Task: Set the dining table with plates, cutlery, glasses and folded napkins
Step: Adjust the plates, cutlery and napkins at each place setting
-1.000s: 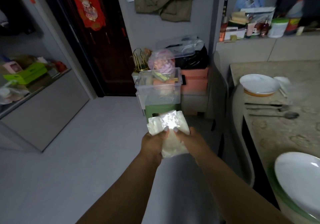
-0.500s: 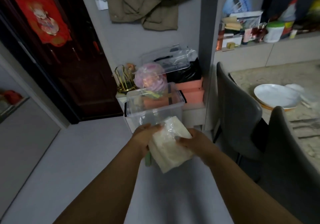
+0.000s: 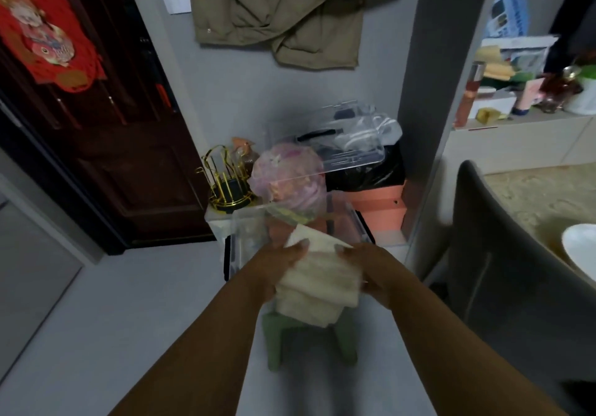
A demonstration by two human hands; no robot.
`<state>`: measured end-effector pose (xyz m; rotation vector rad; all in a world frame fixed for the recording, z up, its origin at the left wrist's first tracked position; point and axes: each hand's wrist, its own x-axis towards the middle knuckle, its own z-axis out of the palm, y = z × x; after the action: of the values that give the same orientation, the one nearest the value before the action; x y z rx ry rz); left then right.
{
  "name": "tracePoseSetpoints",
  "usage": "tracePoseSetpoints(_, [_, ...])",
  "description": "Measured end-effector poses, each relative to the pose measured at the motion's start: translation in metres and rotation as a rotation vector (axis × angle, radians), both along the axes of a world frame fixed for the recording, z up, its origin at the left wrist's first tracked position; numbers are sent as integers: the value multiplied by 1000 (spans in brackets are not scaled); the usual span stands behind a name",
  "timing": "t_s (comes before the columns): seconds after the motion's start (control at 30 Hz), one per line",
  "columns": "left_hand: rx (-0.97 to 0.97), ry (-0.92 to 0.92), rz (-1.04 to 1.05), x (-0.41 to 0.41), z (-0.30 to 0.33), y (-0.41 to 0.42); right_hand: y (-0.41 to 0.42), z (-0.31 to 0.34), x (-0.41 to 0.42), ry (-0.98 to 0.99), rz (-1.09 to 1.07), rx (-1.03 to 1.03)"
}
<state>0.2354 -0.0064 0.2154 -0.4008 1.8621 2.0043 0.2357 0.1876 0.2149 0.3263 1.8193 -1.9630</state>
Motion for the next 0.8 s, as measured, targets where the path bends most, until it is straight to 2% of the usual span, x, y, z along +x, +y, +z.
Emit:
tracePoseSetpoints(0.13, [36,40,175,-64,-24,-12,-24,-14,-59,-118,-79,-127])
tracePoseSetpoints(0.27, [-16,18,243,-112,-43,-29,-46,-27,-108,-78,-65,-114])
tracePoseSetpoints(0.4, [-97,-12,205,-164,-69,-54,-64,-49,-161,-40,-64,30])
tracePoseSetpoints(0.57, [-153,-152,103,-219,-104,-84,-90,-93,-216,-17,7,362])
tracePoseSetpoints(0.8, [-265,-377,-1,-254,-182,-100,-114,-167,-249,-147,97,576])
